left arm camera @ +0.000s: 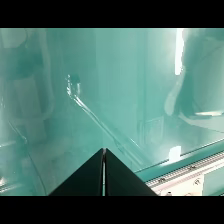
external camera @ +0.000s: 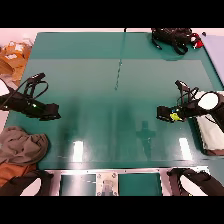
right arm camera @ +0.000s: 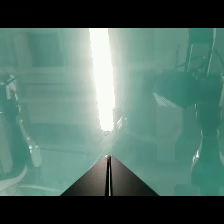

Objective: Fold the shirts.

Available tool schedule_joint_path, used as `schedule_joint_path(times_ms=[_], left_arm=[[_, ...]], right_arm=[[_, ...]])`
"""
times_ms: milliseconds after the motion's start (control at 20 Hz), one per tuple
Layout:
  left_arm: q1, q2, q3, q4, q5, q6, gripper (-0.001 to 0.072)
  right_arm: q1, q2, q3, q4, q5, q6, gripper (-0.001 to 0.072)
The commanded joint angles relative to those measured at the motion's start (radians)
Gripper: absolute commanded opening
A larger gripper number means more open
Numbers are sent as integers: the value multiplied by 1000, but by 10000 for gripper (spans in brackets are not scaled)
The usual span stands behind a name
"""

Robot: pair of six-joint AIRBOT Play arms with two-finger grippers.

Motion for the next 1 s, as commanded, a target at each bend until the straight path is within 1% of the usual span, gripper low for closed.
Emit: schedule_joint_path(times_ms=[0,200,250,300,350,450,500,550,600,700,850,950], left_arm=[[0,1,0,5,-1,0,21],[0,1,0,71,-7,-3,22],[0,1,0,119,-16,-33,68],[0,1,0,181,-29,-78,405],[0,1,0,270,-48,-149,720],[0,1,-12,475,-122,-233,707],[0,1,-38,562,-166,-258,707],[0,1,-74,609,-193,-262,707],[0,1,-127,623,-204,-262,707],[0,1,-233,621,-182,-264,707],[0,-3,-369,620,-88,-264,707],[0,-6,-416,616,-9,-262,706]], right_arm=[[1,1,0,0,0,0,16],[1,1,0,0,0,0,16],[1,1,0,0,0,0,16],[1,1,0,0,0,0,16],[1,1,0,0,0,0,16],[1,1,0,0,0,0,16],[1,1,0,0,0,0,16],[1,1,0,0,0,0,16],[1,1,0,0,0,0,16],[1,1,0,0,0,0,16],[1,1,0,0,0,0,16],[1,1,0,0,0,0,16]])
